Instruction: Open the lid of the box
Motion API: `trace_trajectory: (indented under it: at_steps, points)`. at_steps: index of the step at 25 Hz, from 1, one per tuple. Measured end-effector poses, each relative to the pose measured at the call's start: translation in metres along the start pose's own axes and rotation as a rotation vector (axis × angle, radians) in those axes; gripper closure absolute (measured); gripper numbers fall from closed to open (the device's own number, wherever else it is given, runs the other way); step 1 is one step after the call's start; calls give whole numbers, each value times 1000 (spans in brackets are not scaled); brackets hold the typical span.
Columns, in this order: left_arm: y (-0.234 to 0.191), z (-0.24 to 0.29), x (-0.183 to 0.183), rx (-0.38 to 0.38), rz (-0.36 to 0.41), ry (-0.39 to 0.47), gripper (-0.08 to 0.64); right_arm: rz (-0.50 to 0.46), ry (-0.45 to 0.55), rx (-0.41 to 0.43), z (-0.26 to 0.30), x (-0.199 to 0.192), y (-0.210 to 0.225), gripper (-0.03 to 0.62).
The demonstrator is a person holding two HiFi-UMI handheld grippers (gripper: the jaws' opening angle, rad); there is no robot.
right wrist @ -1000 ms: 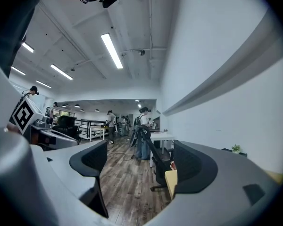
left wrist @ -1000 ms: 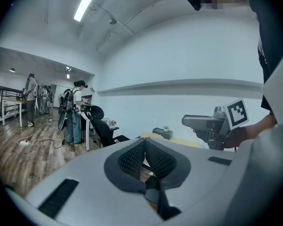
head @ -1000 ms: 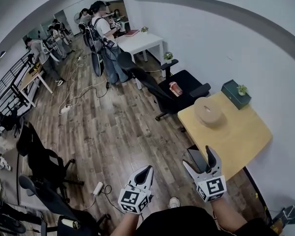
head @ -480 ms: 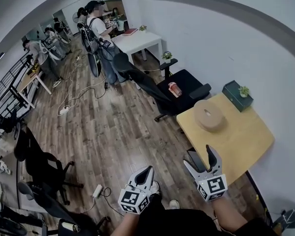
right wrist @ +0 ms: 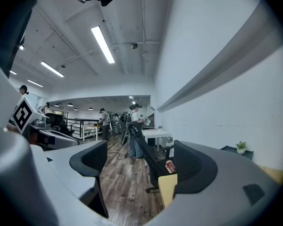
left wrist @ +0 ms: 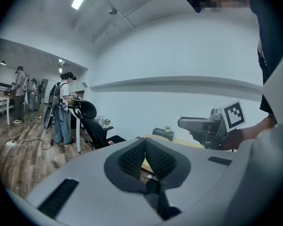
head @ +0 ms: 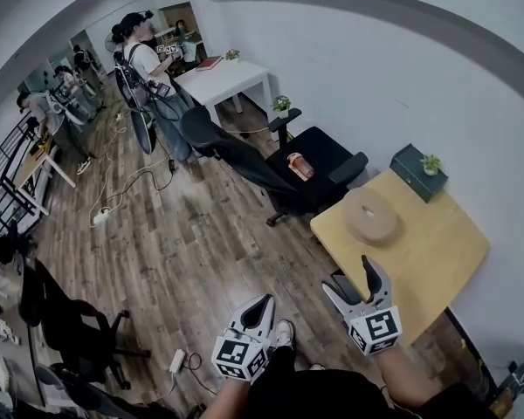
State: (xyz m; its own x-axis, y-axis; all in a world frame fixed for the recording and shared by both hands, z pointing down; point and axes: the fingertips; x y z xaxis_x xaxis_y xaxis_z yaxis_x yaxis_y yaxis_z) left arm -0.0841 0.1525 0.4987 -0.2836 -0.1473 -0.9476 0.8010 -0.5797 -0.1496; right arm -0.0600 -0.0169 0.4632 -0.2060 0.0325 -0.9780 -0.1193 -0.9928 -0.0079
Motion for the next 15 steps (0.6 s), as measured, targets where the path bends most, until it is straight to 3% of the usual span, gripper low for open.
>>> trace_trajectory:
  at_steps: [15]
  points:
    - [-71, 98, 43, -193, 52, -26, 541, -13, -126, -140, 93, 0, 34, 150]
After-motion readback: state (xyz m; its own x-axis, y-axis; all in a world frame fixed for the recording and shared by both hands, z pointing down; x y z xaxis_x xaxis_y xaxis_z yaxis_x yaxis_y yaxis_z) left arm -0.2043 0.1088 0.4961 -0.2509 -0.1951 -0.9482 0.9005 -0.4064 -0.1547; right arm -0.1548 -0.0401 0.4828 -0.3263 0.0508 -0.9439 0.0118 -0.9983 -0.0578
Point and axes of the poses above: the fingertips, and each gripper's own axes: z forward along the fingers, y to its right, x out of its top, and after that the axes turned 6 degrees about -y, right-handed
